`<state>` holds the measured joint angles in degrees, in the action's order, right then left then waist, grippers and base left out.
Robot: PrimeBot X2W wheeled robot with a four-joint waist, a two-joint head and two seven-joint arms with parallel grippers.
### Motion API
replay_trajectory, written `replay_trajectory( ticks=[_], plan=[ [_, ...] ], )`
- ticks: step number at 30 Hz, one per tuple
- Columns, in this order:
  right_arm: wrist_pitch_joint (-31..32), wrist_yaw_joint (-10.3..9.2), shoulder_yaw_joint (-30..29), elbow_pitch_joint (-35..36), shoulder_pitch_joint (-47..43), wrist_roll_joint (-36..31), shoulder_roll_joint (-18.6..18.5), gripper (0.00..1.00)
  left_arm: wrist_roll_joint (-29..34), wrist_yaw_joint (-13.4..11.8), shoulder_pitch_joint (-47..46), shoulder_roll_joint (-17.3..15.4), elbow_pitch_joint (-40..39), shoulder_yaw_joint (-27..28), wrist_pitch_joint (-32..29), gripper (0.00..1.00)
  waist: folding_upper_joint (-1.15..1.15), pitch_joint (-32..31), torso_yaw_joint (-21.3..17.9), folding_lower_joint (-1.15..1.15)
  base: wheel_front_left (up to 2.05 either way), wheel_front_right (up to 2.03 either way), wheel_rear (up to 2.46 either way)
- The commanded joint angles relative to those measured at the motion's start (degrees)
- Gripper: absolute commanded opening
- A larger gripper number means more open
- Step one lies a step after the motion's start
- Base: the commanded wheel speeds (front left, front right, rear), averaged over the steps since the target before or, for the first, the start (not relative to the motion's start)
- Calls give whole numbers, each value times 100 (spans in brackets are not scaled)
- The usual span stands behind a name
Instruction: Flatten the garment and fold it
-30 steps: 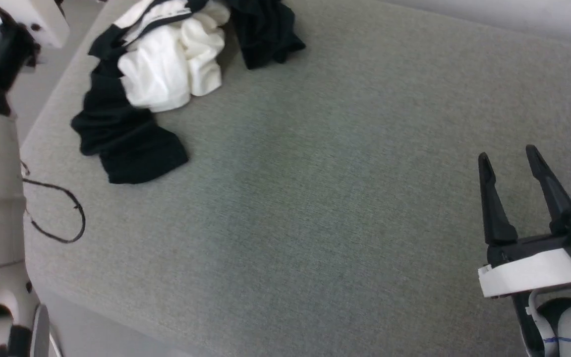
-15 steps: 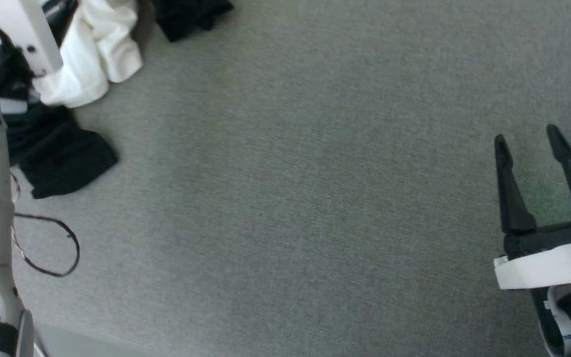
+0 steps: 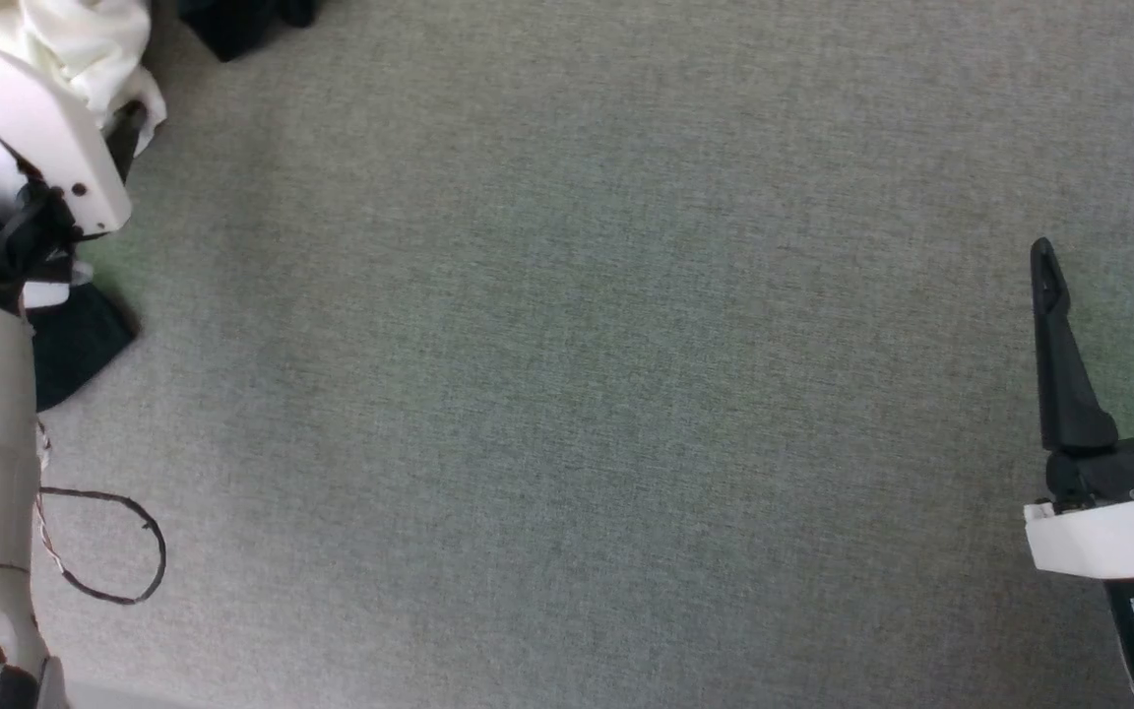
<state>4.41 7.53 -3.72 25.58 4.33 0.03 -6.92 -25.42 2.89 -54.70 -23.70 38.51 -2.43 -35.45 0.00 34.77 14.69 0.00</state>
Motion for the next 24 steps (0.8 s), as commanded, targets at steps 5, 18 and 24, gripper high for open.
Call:
replay_trajectory(
  ticks=[5,18,24],
  plan=[
    [31,-4,-70,106,52,18,-30,100,101,33,144,-92,212,-65,385,0,0,-50,-42,0,0,0,0],
    [-326,-4,29,-440,29,153,188,100,205,221,-79,-604,196,-133,870,0,0,-1157,-222,0,0,0,0],
    [-635,-4,22,-897,-136,307,336,100,125,309,-411,-737,-257,-164,902,0,0,-1928,-342,0,0,0,0]
  ],
)
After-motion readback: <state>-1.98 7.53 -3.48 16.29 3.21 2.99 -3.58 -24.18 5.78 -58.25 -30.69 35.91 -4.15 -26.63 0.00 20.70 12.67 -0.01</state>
